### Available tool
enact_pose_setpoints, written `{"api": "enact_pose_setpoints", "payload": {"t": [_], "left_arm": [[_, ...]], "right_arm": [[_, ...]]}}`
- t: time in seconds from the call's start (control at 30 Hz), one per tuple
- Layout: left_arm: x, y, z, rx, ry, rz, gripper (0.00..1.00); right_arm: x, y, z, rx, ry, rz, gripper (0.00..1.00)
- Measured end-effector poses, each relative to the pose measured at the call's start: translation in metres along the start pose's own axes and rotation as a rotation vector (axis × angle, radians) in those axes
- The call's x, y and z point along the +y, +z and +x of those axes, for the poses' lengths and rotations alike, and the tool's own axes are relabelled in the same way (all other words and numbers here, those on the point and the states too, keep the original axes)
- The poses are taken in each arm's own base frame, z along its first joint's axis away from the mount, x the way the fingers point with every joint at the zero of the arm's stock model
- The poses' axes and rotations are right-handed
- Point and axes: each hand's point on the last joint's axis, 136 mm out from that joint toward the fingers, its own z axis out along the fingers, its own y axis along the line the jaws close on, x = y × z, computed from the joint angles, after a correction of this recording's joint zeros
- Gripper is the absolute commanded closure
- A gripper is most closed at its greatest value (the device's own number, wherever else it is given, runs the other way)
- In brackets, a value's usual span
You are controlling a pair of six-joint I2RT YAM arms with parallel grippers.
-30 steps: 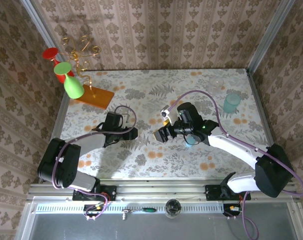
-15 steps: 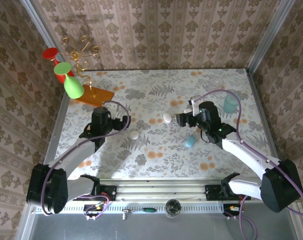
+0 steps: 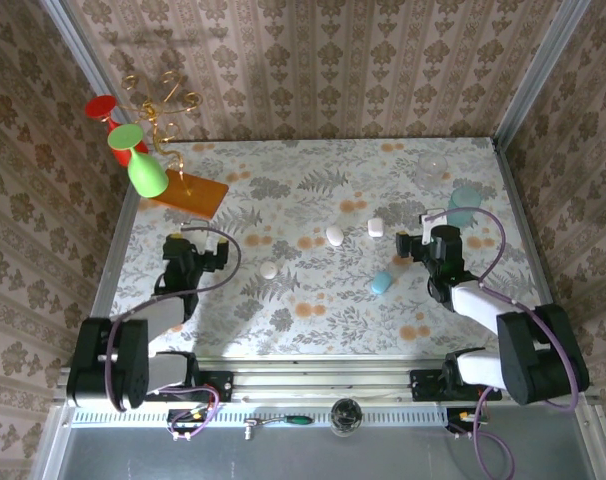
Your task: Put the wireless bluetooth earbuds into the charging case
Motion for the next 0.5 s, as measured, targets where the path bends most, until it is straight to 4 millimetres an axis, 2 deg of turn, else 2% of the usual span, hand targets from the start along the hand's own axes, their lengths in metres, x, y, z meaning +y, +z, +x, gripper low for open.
{"api": "enact_pose_setpoints", "payload": {"t": [0.13,0.23,0.33,0.43,0.5], "left_arm": [[0.003,0.013,0.003,-0.016,-0.013,0.012,0.00],[0.013,0.030,0.006,-0.024,-0.040,0.013,0.00],[0.024,0.037,0.013,-0.006,-0.080,0.006,0.00],[0.028,0.039,0.008,-0.017,-0.091,-0.003,0.00],[0.026,0.041,0.001,-0.032,-0.088,-0.001,0.00]], "right_arm": [[0.000,0.005,-0.005,-0.038,0.015,-0.024,0.00],[0.000,0.012,-0.008,-0.062,0.019,-0.035,0.00],[-0.003,0.024,0.001,-0.046,0.028,-0.041,0.00],[-0.010,0.033,0.014,-0.017,0.060,-0.040,0.00],[-0.016,0.035,0.015,-0.016,0.084,-0.037,0.00]]}}
